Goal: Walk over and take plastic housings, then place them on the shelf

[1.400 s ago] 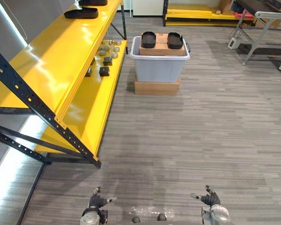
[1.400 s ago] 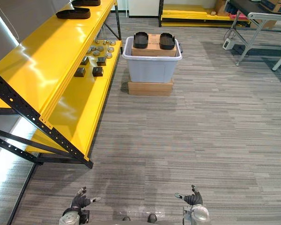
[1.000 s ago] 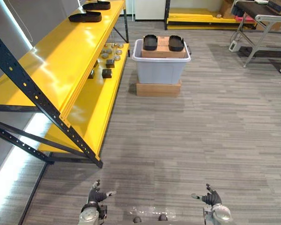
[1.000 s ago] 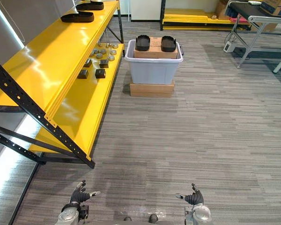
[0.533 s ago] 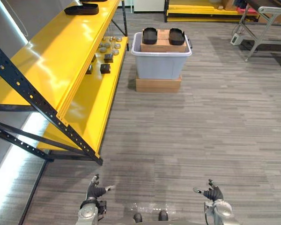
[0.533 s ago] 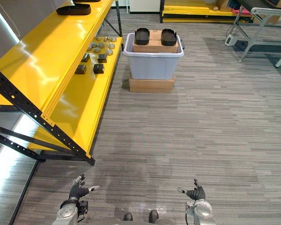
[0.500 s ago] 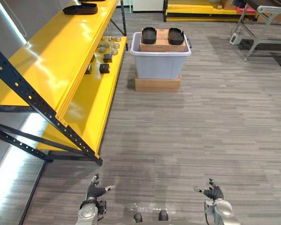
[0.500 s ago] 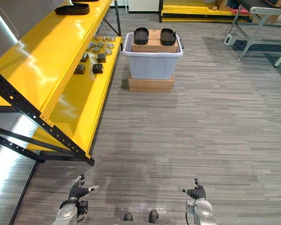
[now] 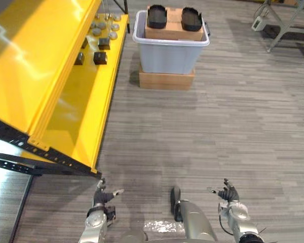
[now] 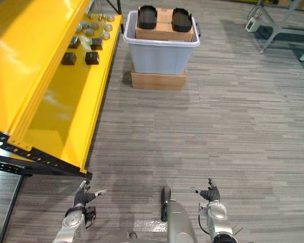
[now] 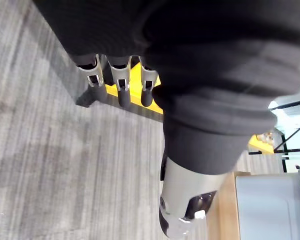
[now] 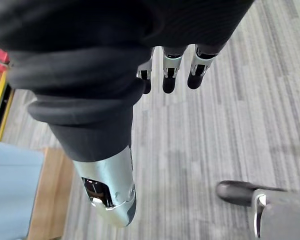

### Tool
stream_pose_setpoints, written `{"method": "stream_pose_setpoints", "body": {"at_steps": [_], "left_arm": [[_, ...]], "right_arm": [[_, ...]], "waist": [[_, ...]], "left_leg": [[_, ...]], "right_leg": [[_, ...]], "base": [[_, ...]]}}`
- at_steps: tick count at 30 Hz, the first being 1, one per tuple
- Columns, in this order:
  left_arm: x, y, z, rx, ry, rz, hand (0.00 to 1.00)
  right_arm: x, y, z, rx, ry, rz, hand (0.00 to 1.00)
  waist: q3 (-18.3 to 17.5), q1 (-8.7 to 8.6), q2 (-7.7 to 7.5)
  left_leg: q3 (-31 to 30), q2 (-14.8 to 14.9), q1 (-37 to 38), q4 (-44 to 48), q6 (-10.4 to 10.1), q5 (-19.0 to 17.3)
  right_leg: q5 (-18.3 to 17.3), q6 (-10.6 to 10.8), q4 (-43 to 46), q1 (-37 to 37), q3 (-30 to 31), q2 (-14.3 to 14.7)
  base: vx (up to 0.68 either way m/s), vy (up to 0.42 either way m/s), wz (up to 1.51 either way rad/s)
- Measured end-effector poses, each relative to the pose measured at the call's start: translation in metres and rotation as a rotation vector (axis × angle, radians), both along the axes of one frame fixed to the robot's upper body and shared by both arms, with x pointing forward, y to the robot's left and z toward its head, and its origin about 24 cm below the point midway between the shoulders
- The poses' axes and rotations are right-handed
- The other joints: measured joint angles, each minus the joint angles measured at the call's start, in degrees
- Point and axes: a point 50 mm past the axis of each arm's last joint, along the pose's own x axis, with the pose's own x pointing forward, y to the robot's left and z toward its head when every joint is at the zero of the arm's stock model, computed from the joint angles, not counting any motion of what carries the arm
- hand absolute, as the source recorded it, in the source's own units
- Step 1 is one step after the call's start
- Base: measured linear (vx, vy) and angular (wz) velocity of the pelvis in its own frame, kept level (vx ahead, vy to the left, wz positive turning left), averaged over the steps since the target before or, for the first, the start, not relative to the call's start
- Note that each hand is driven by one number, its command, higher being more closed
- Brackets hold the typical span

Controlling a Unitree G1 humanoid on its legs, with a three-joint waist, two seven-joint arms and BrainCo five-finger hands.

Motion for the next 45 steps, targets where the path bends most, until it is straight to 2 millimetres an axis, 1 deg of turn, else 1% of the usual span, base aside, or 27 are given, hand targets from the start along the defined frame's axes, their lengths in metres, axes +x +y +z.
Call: {"method": "stream_pose_setpoints", "body": {"at_steps": [1, 3, 4, 5, 6, 7, 9, 11, 13, 17, 18, 19, 20, 21, 23, 25, 27, 29, 31, 34, 35, 36, 37, 39, 41, 43, 45], "left_arm": [[0.003, -0.004, -0.001, -0.011, -0.001, 0.002, 0.0], [0.006, -0.005, 0.001, -0.012, -0.01, -0.001, 0.0], [0.002, -0.006, -0.001, -0.019, -0.001, 0.012, 0.0], [-0.001, -0.005, -0.003, -0.024, 0.005, 0.026, 0.0], [-0.005, -0.004, -0.004, -0.03, 0.011, 0.043, 0.0], [-0.007, -0.002, -0.005, -0.03, 0.016, 0.053, 0.0], [-0.007, -0.005, -0.006, -0.043, 0.015, 0.05, 0.0], [-0.014, -0.009, -0.009, -0.066, 0.028, 0.065, 0.0], [-0.017, -0.009, -0.011, -0.077, 0.035, 0.074, 0.0], [-0.023, -0.02, -0.016, -0.121, 0.053, 0.085, 0.0], [-0.023, -0.02, -0.017, -0.122, 0.059, 0.086, 0.0], [-0.026, -0.016, -0.017, -0.112, 0.066, 0.09, 0.0], [-0.026, -0.017, -0.018, -0.114, 0.068, 0.09, 0.0], [-0.024, -0.02, -0.017, -0.12, 0.063, 0.087, 0.0], [-0.023, -0.021, -0.017, -0.123, 0.064, 0.081, 0.0], [-0.024, -0.022, -0.019, -0.123, 0.075, 0.074, 0.0], [-0.023, -0.022, -0.018, -0.124, 0.074, 0.075, 0.0], [-0.02, -0.023, -0.017, -0.125, 0.066, 0.071, 0.0], [-0.01, -0.024, -0.013, -0.125, 0.04, 0.062, 0.0], [-0.012, -0.023, -0.016, -0.124, 0.058, 0.064, 0.0], [-0.015, -0.02, -0.019, -0.116, 0.077, 0.064, 0.0], [-0.017, -0.02, -0.02, -0.113, 0.089, 0.064, 0.0], [-0.023, -0.019, -0.024, -0.111, 0.113, 0.068, 0.0], [-0.027, -0.019, -0.027, -0.114, 0.134, 0.074, 0.0], [-0.025, -0.029, -0.028, -0.149, 0.129, 0.081, 0.0], [-0.027, -0.033, -0.029, -0.159, 0.13, 0.082, 0.0], [-0.027, -0.034, -0.029, -0.164, 0.127, 0.083, 0.0]], "right_arm": [[0.003, -0.004, 0.003, -0.011, -0.008, -0.003, 0.0], [0.009, -0.003, 0.006, -0.01, -0.027, 0.002, 0.0], [0.006, -0.003, 0.004, -0.009, -0.019, 0.003, 0.0], [0.006, -0.001, 0.004, -0.007, -0.016, 0.007, 0.0], [0.005, 0.001, 0.003, -0.003, -0.013, 0.011, 0.0], [0.005, 0.005, 0.002, 0.016, -0.021, 0.005, 0.0], [0.006, 0.007, 0.002, 0.029, -0.035, -0.004, 0.0], [0.009, 0.007, 0.004, 0.042, -0.049, -0.012, 0.0], [0.011, 0.008, 0.005, 0.045, -0.056, -0.012, 0.0], [0.005, 0.002, 0.002, 0.037, -0.034, -0.038, 0.0], [0.003, 0.002, -0.001, 0.04, -0.021, -0.04, 0.0], [-0.004, 0.006, -0.007, 0.057, 0.009, -0.05, 0.0], [-0.012, 0.007, -0.011, 0.061, 0.025, -0.058, 0.0], [-0.017, 0.008, -0.013, 0.064, 0.04, -0.064, 0.0], [-0.027, 0.012, -0.02, 0.091, 0.07, -0.086, 0.0], [-0.04, 0.014, -0.026, 0.113, 0.099, -0.11, 0.0], [-0.042, 0.018, -0.028, 0.128, 0.105, -0.107, 0.0], [-0.041, 0.024, -0.028, 0.138, 0.098, -0.094, 0.0], [-0.042, 0.026, -0.027, 0.143, 0.087, -0.094, 0.0], [-0.051, 0.028, -0.032, 0.149, 0.125, -0.097, 0.0], [-0.055, 0.029, -0.035, 0.153, 0.147, -0.099, 0.0], [-0.056, 0.029, -0.037, 0.153, 0.158, -0.101, 0.0], [-0.061, 0.027, -0.04, 0.153, 0.183, -0.107, 0.0], [-0.06, 0.029, -0.04, 0.161, 0.19, -0.11, 0.0], [-0.058, 0.025, -0.038, 0.147, 0.174, -0.103, 0.0], [-0.054, 0.028, -0.036, 0.155, 0.156, -0.098, 0.0], [-0.049, 0.031, -0.034, 0.167, 0.131, -0.104, 0.0]], "waist": [[0.12, -0.17, 1.45], [0.14, -0.72, 1.48], [0.48, -0.96, 1.98], [0.65, -0.88, 2.13], [0.67, -0.65, 2.31], [0.87, 0.35, 2.14], [1.12, 2.24, 1.31], [1.2, 3.95, 1.51], [1.37, 5.13, 1.38], [1.48, 5.46, 1.82], [1.32, 5.46, 2.08], [0.35, 6.31, 0.62], [-0.48, 6.59, -0.04], [-0.73, 6.6, -0.29], [-1.33, 6.47, -1.46], [-1.34, 6.13, -1.6], [-1.28, 5.88, -1.44], [-1.4, 4.72, -1.16], [-1.43, 4.56, -1.07], [-1.8, 3.24, -1.46], [-2.3, 3.09, -2.22], [-2.44, 2.99, -2.2], [-3.51, 2.0, -2.15], [-3.44, 2.04, -1.38], [-3.17, 1.93, 0.57], [-3.12, 3.05, 1.56], [-3.09, 3.92, 1.24]], "left_leg": [[-1.04, 2.17, 0.06, 1.43, -1.53, 0.22], [-1.61, 2.51, -2.93, 9.23, -6.42, 4.41], [-2.05, 2.61, -6.15, 19.73, -7.08, 9.15], [-2.13, 3.17, -8.15, 26.57, -7.0, 12.4], [-1.68, 4.44, -11.8, 37.44, -7.29, 12.6], [0.43, 6.27, -17.07, 49.32, -5.92, 11.6], [4.08, 7.19, -24.1, 56.11, -3.43, 10.01], [7.56, 6.41, -31.34, 50.67, -1.62, 8.39], [8.57, 4.71, -33.94, 38.42, -1.22, 8.05], [8.65, 0.15, -35.22, 3.75, -4.86, 13.76], [8.62, 0.03, -35.37, 3.54, -3.17, 16.11], [9.38, -1.27, -34.69, 4.56, -0.66, 21.59], [10.13, -1.86, -35.18, 6.21, 1.55, 23.66], [10.62, -2.29, -35.72, 9.06, 2.94, 23.7], [11.13, -4.55, -33.87, 10.78, 3.92, 19.54], [10.97, -6.74, -27.57, 12.15, 5.64, 14.29], [10.87, -7.37, -21.13, 12.03, 6.16, 10.64], [9.38, -7.25, -15.05, 9.77, 6.58, 8.72], [7.45, -6.29, -9.73, 6.67, 5.84, 7.04], [5.36, -5.13, -5.4, 4.46, 3.31, 5.01], [4.76, -4.66, -3.87, 3.23, 2.09, 4.31], [4.09, -4.12, -3.2, 2.76, 1.42, 3.92], [1.98, -2.07, -2.08, 3.0, -0.53, 2.88], [1.46, -0.69, -3.06, 6.4, -2.43, 3.8], [1.96, 0.94, -10.4, 27.14, -6.49, 8.29], [5.04, 4.62, -15.85, 39.76, -4.35, 6.69], [6.86, 6.18, -17.9, 38.85, -3.32, 5.93]], "right_leg": [[0.27, -4.05, 3.12, -0.6, -1.63, 1.13], [-5.02, -6.59, 8.01, -0.75, -2.62, 1.2], [-7.57, -7.47, 7.34, 3.38, -3.23, 2.07], [-8.41, -7.78, 5.89, 6.27, -3.32, 2.76], [-9.08, -8.48, 3.58, 10.46, -3.32, 4.15], [-9.6, -9.28, 0.22, 15.86, -2.77, 5.71], [-9.96, -9.83, -3.75, 21.88, -0.88, 6.37], [-10.0, -9.89, -8.99, 28.1, 1.96, 6.5], [-10.67, -10.01, -11.9, 31.96, 3.87, 6.11], [-15.33, -7.42, -15.94, 39.63, 5.03, 4.93], [-16.46, -7.0, -15.95, 40.9, 5.2, 4.79], [-18.91, -5.72, -15.11, 42.35, 5.65, 3.0], [-20.17, -4.26, -13.17, 42.34, 5.86, 2.11], [-21.07, -2.78, -9.48, 41.48, 5.88, 1.35], [-21.61, -1.26, 3.4, 37.31, 6.1, -0.78], [-15.85, 7.17, 31.73, 28.08, 6.79, -3.17], [-16.55, 5.62, 47.8, 21.54, 5.8, -4.77], [-18.47, 2.24, 50.9, 15.82, 2.32, -6.0], [-19.88, 0.34, 41.18, 9.63, -2.08, -6.34], [-17.74, 0.98, 17.34, 7.97, -3.01, -5.14], [-11.93, 0.6, 6.88, 7.88, -1.71, -4.02], [-8.4, 0.27, 4.78, 8.43, -1.46, -3.17], [-1.39, -3.32, 1.39, 10.69, -1.56, -1.1], [-2.76, -4.98, 1.72, 11.94, -3.05, -0.25], [-4.57, -5.71, -2.15, 18.54, -4.88, 0.93], [-5.49, -6.78, -5.19, 23.99, -4.55, 2.52], [-5.56, -6.86, -7.13, 26.78, -3.57, 2.58]], "base": [[0.57, -0.248, 0.34], [0.58, -0.274, 0.2], [0.6, -0.284, 0.22], [0.59, -0.26, 0.13], [0.57, -0.238, -0.05], [0.63, -0.255, -0.26], [0.46, -0.16, -0.4], [0.46, -0.073, -0.54], [0.42, 0.015, -0.46], [0.45, 0.115, -0.15], [0.58, 0.207, -0.23], [0.46, 0.15, -0.09], [0.63, 0.177, -0.05], [0.65, 0.173, 0.09], [0.7, 0.197, 0.18], [0.68, 0.196, 0.18], [0.55, 0.127, 0.07], [0.54, 0.093, 0.17], [0.4, -0.001, 0.29], [0.43, -0.097, 0.32], [0.5, -0.164, 0.36], [0.65, -0.225, 0.47], [0.58, -0.223, 0.43], [0.54, -0.234, 0.32], [0.46, -0.213, 0.32], [0.39, -0.106, -0.05], [0.32, -0.059, -0.29]]}}
